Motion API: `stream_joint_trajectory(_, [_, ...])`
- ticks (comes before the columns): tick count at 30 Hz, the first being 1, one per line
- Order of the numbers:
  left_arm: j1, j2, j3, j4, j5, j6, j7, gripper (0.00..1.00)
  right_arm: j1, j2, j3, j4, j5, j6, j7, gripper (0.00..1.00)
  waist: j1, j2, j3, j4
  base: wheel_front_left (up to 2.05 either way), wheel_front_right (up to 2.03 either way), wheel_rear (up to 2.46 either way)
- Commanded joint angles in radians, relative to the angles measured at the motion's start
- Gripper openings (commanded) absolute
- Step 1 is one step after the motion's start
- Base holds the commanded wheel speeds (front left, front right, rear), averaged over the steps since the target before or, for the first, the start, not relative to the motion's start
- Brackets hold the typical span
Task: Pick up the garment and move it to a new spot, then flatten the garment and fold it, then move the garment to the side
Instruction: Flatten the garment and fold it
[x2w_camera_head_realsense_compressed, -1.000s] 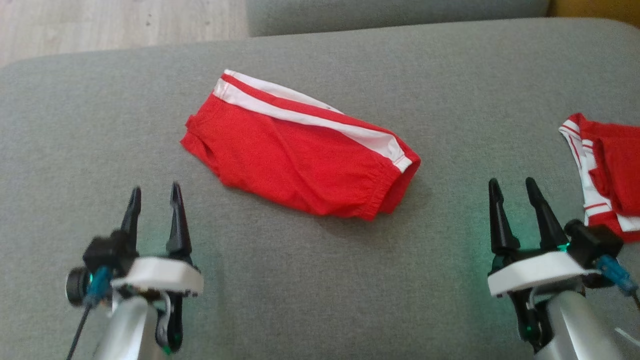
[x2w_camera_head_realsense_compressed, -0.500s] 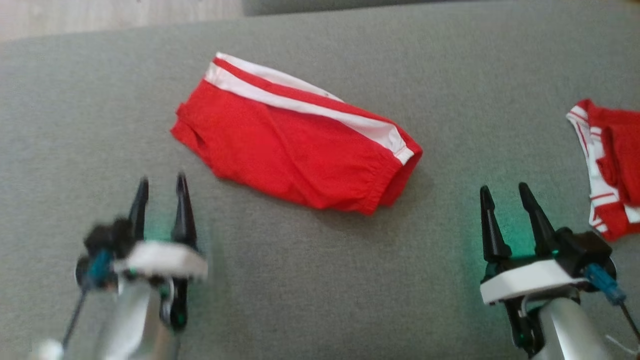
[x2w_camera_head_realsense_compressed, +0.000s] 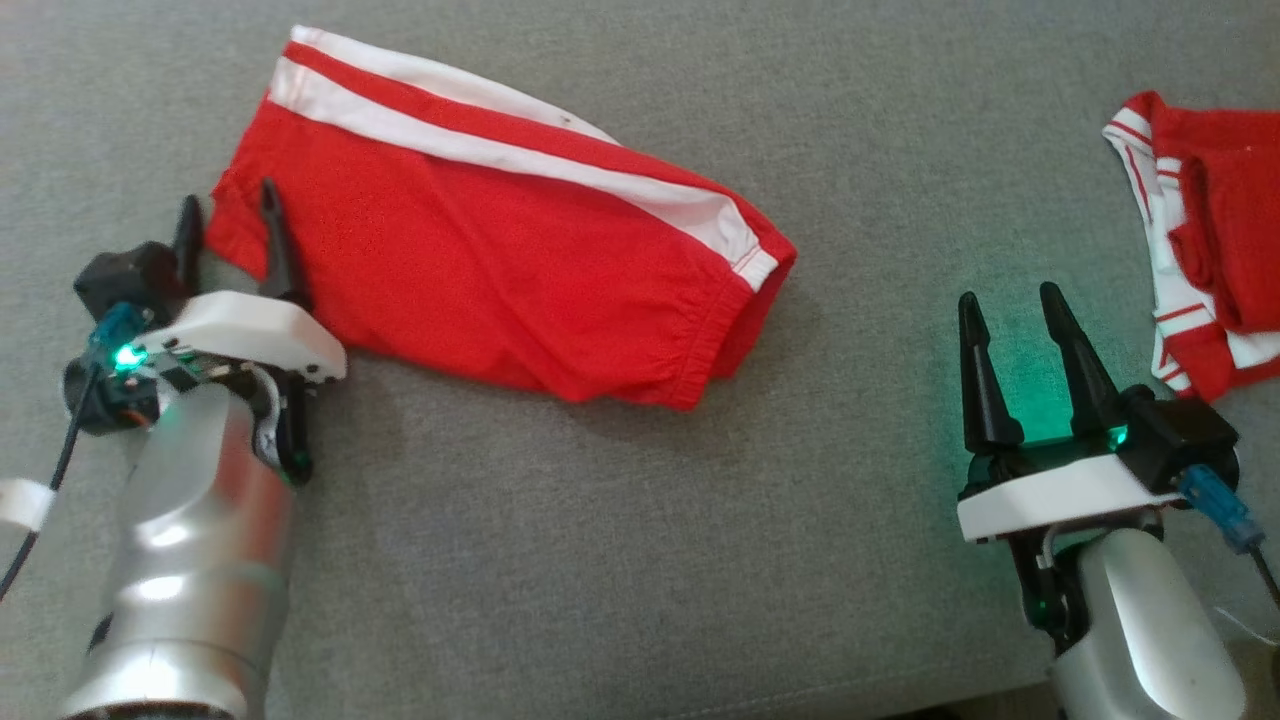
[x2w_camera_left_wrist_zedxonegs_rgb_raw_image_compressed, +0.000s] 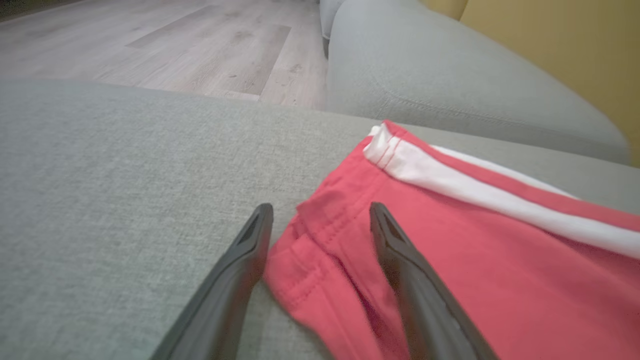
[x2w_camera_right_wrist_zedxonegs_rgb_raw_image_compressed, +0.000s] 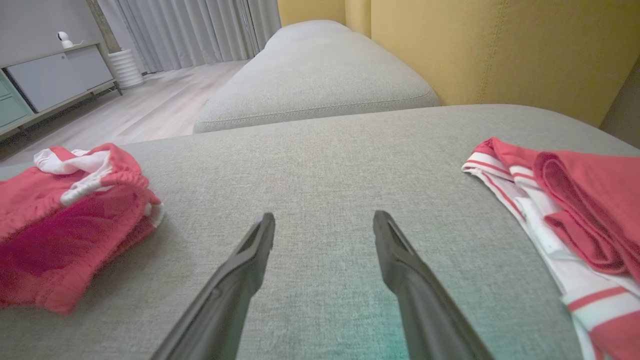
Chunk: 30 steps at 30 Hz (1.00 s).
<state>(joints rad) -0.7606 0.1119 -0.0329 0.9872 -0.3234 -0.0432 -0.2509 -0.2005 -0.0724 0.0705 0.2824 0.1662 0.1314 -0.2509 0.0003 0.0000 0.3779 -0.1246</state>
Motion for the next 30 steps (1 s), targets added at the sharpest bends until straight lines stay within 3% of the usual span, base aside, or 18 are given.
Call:
stream_joint_trajectory(1, [-0.03,0.049,0.027,0.025,0.012,0.035,-0.005,1.0,-0.024,-0.01,0.021,-0.039,0.0,-0.001,-0.011,1.0,-0.0003,0.0,0.016,-0.012,0.0,0.0,0.0])
stream_joint_trajectory(7, [-0.036,0.025,0.017,0.117,0.001,0.017,-0.001,1.0,-0.023,-0.007,0.027,-0.037,0.001,-0.001,-0.011,1.0,-0.0003,0.0,0.015,0.004,0.0,0.0,0.0])
stream_joint_trajectory(8, [-0.036,0.018,0.011,0.135,0.001,0.009,0.007,0.9,-0.022,-0.006,0.03,-0.036,0.003,-0.001,-0.011,1.0,-0.0003,0.0,0.013,0.01,0.0,0.0,0.0])
stream_joint_trajectory(10, [-0.037,0.005,0.0,0.165,0.0,-0.002,0.021,0.0,-0.023,-0.006,0.035,-0.033,0.004,-0.001,-0.011,1.0,-0.0003,0.0,0.006,0.021,0.0,0.0,0.0])
stream_joint_trajectory(21, [0.039,-0.032,-0.021,0.22,-0.013,-0.019,0.0,0.0,0.004,0.001,0.025,0.002,0.012,-0.001,-0.011,1.0,-0.0003,0.0,-0.121,0.088,0.0,0.0,0.0])
stream_joint_trajectory(25, [0.124,-0.045,-0.022,0.176,-0.02,-0.015,-0.009,0.0,0.039,0.008,0.011,0.019,0.015,-0.001,-0.011,1.0,-0.0003,0.0,-0.185,0.123,0.0,0.0,0.0])
stream_joint_trajectory(30, [0.268,-0.055,-0.002,0.021,-0.026,0.018,-0.01,0.0,0.065,0.016,0.015,0.033,0.014,-0.001,-0.011,1.0,-0.0003,0.0,-0.228,0.153,0.0,0.0,0.0])
